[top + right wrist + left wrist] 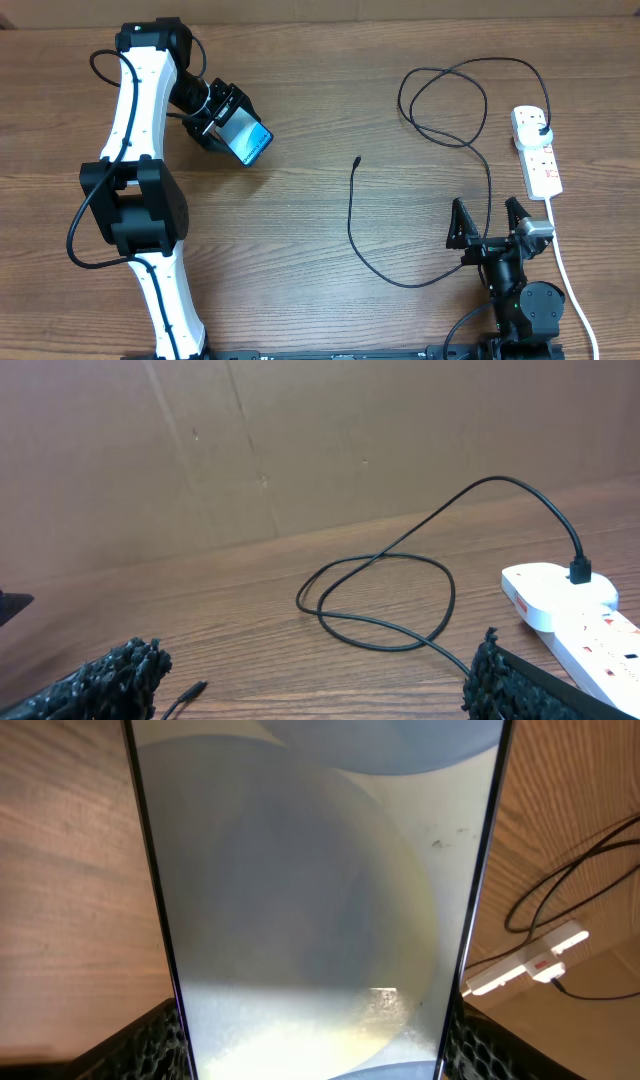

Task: Plug charger to phone and switch on socket
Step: 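Hold the phone raised in the left gripper, tilting it upright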

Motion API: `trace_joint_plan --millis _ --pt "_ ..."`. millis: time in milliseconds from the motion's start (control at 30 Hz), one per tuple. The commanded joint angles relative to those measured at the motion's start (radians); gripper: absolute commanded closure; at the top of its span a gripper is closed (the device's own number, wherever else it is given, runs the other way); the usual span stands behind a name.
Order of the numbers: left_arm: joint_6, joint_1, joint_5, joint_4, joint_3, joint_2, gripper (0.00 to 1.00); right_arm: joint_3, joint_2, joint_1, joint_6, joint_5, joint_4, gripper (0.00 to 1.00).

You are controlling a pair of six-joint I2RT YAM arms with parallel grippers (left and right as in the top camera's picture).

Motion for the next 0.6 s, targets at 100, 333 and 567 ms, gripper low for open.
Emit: trace_joint_plan --millis 100,333,567 --pt "-0.031 0.0 0.055 -0.034 0.03 0.0 0.56 -0.011 -0.008 0.006 0.003 0.013 0.003 0.0" --pt "-0.031 0.0 0.056 -0.04 0.03 0.0 0.72 -0.011 -0.008 0.006 0.003 0.013 0.003 0.0" --pt "-0.02 0.0 0.188 -0.081 0.03 0.0 0.66 -0.011 -0.008 0.006 0.003 0.013 0.003 0.0"
